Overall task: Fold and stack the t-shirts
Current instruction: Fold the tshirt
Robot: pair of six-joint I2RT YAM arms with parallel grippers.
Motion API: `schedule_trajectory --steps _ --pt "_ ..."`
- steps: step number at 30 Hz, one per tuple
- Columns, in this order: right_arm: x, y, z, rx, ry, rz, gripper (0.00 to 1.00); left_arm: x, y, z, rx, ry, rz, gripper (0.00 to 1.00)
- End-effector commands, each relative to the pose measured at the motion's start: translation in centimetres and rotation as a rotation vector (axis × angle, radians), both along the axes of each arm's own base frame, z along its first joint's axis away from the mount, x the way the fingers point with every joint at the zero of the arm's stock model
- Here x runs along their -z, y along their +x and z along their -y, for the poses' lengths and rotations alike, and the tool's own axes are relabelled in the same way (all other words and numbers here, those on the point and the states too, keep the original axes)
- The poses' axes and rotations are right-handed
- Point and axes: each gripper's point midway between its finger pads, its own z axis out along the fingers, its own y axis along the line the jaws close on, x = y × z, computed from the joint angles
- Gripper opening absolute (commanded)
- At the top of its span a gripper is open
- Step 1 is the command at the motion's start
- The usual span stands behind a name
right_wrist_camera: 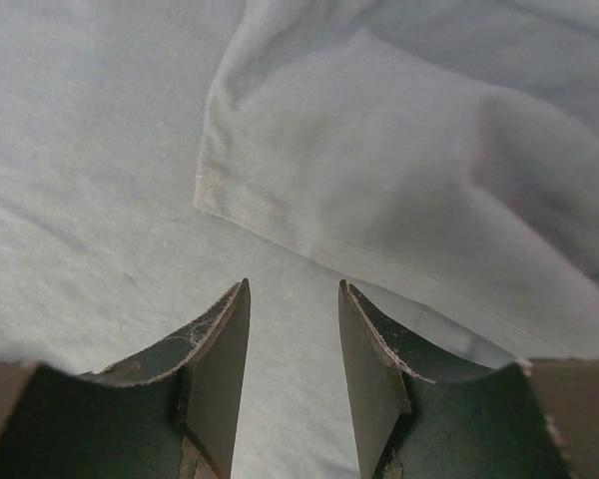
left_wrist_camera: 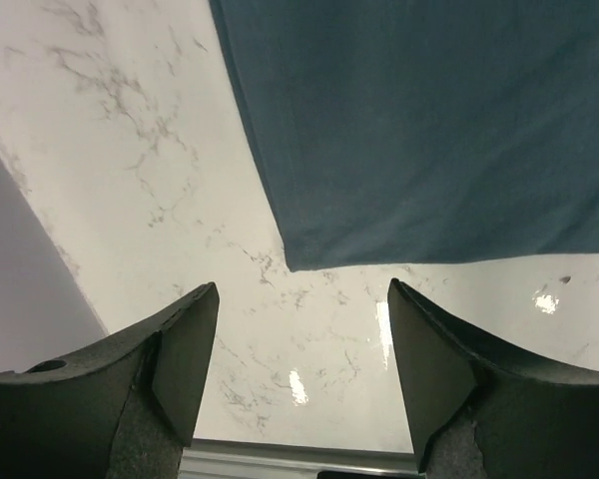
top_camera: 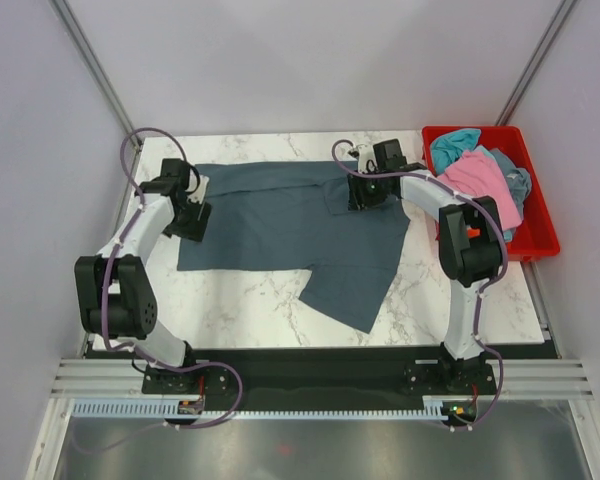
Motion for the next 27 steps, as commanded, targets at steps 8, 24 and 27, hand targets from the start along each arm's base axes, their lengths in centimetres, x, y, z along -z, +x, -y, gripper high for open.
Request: schedule_trajectory --steps 8,24,27 --pt "-6.1 4.5 3.1 0.168 0.066 0.14 0.49 -1.4 9.2 4.5 0.058 -0.183 0.068 0.72" --pt "-6.6 9.4 4.1 0.181 0.027 0.176 0.5 -1.7 23.3 3.8 0.032 -0.172 0.283 0.55" --pt "-7.8 9.3 3.8 0.159 0.031 0.192 0.49 -0.8 24.2 4.0 0.032 -0.177 0.283 0.55"
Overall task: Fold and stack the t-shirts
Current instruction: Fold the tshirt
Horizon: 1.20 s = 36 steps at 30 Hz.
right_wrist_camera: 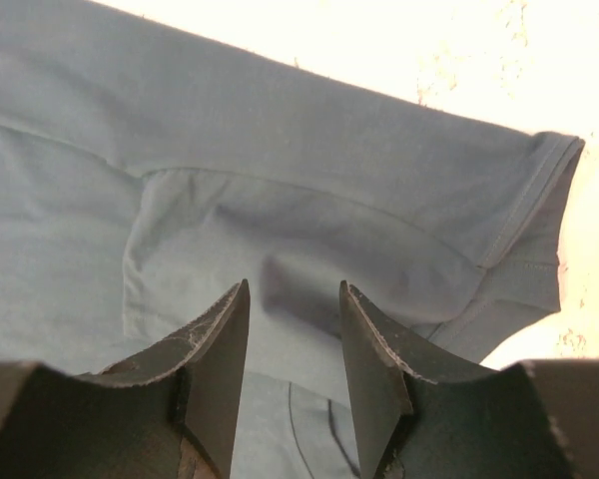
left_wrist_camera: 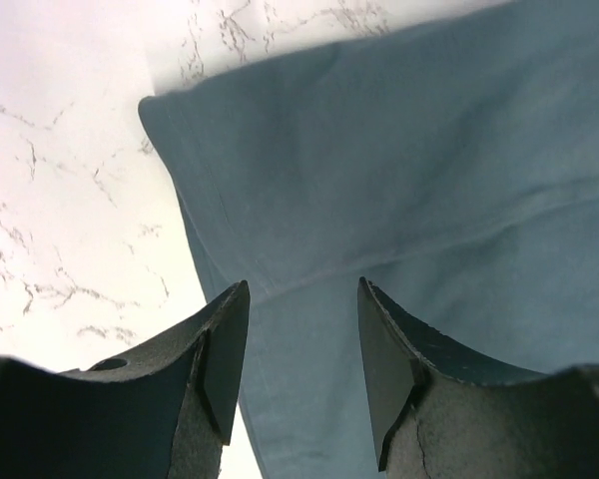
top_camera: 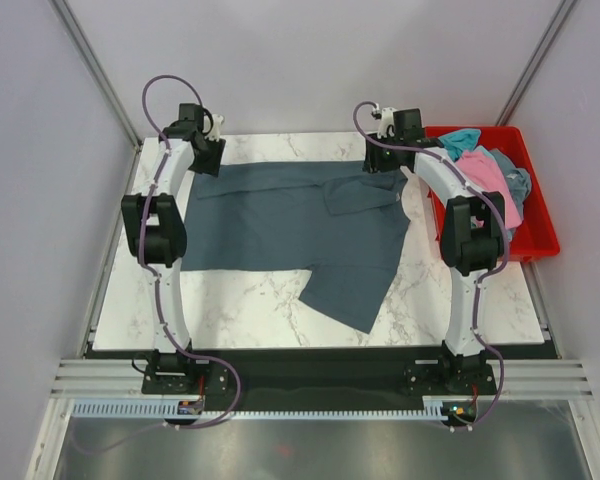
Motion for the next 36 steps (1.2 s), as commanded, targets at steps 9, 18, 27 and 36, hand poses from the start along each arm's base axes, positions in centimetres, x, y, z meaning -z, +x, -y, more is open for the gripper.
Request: schedule_trajectory --steps 9,18,27,36 --pt "-1.4 -6.1 -9.1 -0.308 0.012 -0.054 0.45 2.2 0.6 0.6 -0.014 -0.021 -0.024 0.55" --pt "2.6 -8.3 -11.9 -0.354 0.031 -0.161 0.41 2.7 -0.6 0.9 -0.016 -0.037 -0.059 0.55" --pt "6.2 -8.7 -10.3 -0.329 -0.083 -0.218 0.38 3.7 -1.8 1.4 -0.023 -0.069 -0.102 0.54" --pt "8.1 -8.4 -10.4 -0.331 -0.111 -0.24 0.37 3.4 -2.1 1.6 -0.025 -0.083 -0.102 0.53"
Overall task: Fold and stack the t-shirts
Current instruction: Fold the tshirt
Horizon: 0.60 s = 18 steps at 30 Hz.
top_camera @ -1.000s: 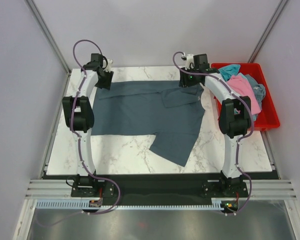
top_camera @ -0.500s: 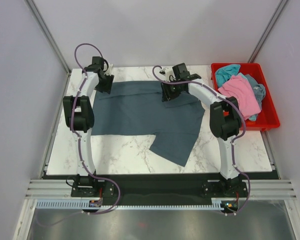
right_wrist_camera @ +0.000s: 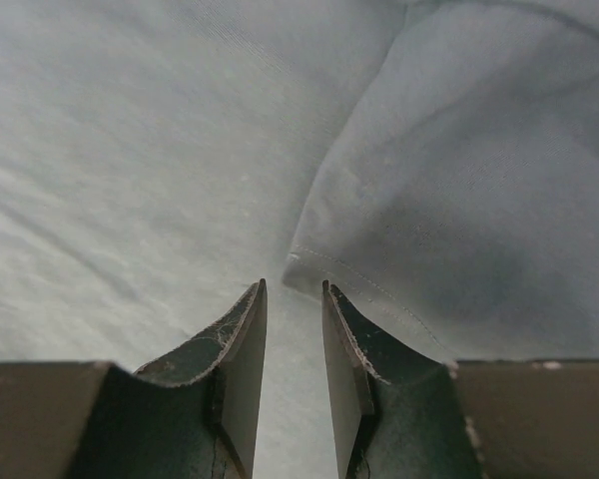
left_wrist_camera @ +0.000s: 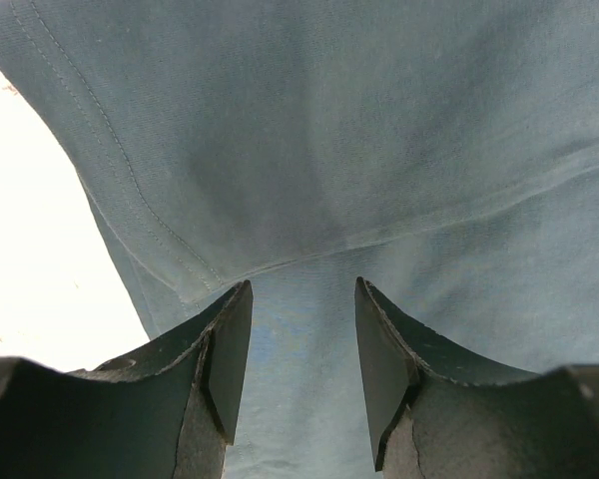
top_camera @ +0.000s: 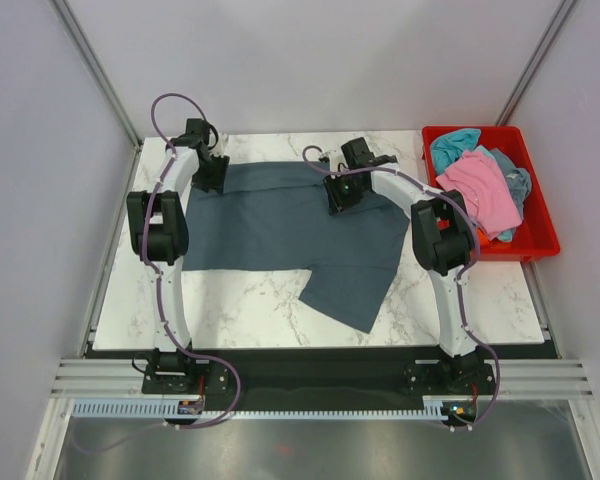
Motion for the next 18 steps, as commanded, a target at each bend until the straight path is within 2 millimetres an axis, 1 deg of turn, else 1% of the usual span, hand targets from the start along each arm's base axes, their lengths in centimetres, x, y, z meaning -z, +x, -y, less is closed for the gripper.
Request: schedule_trajectory --steps 1,8,11,15,16,18 --pt "0.4 0.6 0.1 -0.012 -0.032 0.015 0.37 -2.0 0.1 0.9 -0.015 -0.042 0.035 0.53" --pt "1.5 0.8 -0.2 -0.014 -0.044 0.007 0.36 -1.3 -0.2 0.9 -0.022 -0.044 0.018 0.53" --pt "1.4 1.1 -0.3 -0.01 -0.044 0.016 0.35 -1.4 -0.2 1.0 -0.019 -0.04 0.018 0.53" --pt "1.2 1.5 -0.4 -0.005 -0.039 0.026 0.17 -1.3 -0.2 0.9 -0.02 -0.033 0.018 0.53" --pt "1.0 1.5 -0.5 -0.008 -0.036 0.03 0.1 -1.2 -0.3 1.0 -0.021 -0.032 0.015 0.53" --pt "0.6 1.5 -0.7 -0.006 -0.025 0.03 0.05 -1.2 -0.3 0.9 -0.018 -0.025 0.014 0.53"
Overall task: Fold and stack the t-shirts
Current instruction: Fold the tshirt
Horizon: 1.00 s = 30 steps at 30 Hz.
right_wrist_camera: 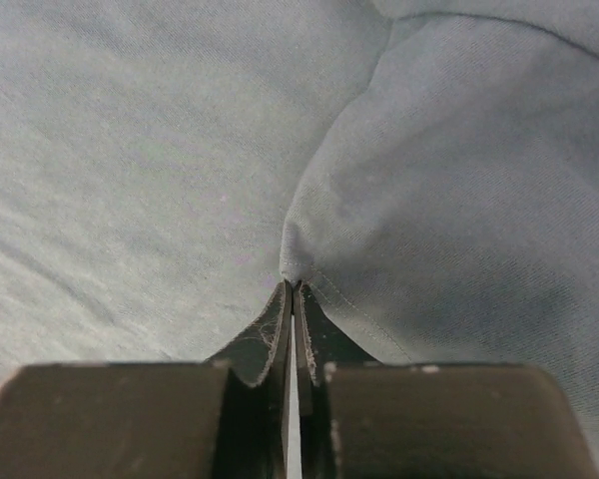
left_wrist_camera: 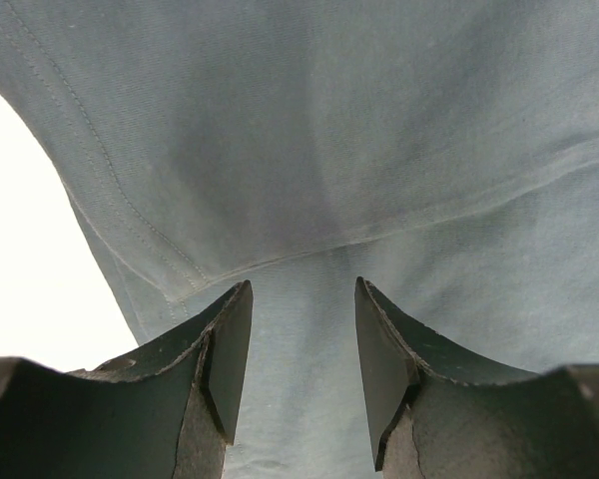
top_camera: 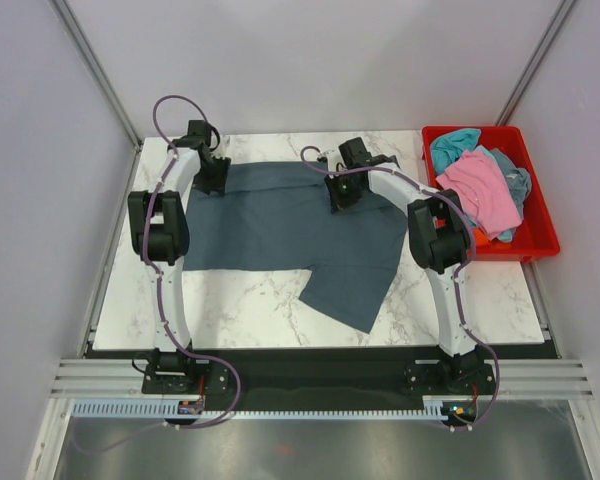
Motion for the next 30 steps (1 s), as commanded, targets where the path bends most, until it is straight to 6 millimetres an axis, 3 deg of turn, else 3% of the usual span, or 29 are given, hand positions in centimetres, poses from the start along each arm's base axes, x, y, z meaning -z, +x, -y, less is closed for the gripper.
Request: schedule_trajectory --steps 1,11,20,23,24,25,28,30 --pt "-0.9 0.7 -0.8 -0.01 0.014 0.028 0.05 -1.6 0.1 0.7 -0.01 -0.018 0.029 0.53" --pt "-4.6 -0.7 -2.8 -0.011 0.109 0.024 0.02 -1.4 0.1 1.2 0.002 -0.013 0.027 0.53" --pt "-5.0 -2.9 -5.0 -0.04 0.153 -0.025 0.02 -1.6 0.1 1.5 0.004 -0.009 0.031 0.53" --pt "-4.7 -3.2 -5.1 -0.04 0.15 -0.033 0.17 -1.6 0.0 1.6 0.009 -0.01 0.029 0.54" --pt "-4.6 -3.2 -4.9 -0.036 0.147 -0.035 0.35 -1.6 0.1 1.6 0.014 -0.013 0.031 0.58" --pt "-4.6 -3.1 -4.8 -0.03 0.138 -0.029 0.43 -1.8 0.1 1.8 0.024 -0.016 0.032 0.6" --pt "-5.4 -2.3 -3.8 0.004 0.1 0.016 0.51 -2.9 0.2 2.3 0.044 -0.045 0.051 0.69" --pt "-7.5 -1.6 -2.7 0.029 0.088 0.076 0.52 -5.2 -0.1 3.9 0.099 -0.129 0.075 0.77"
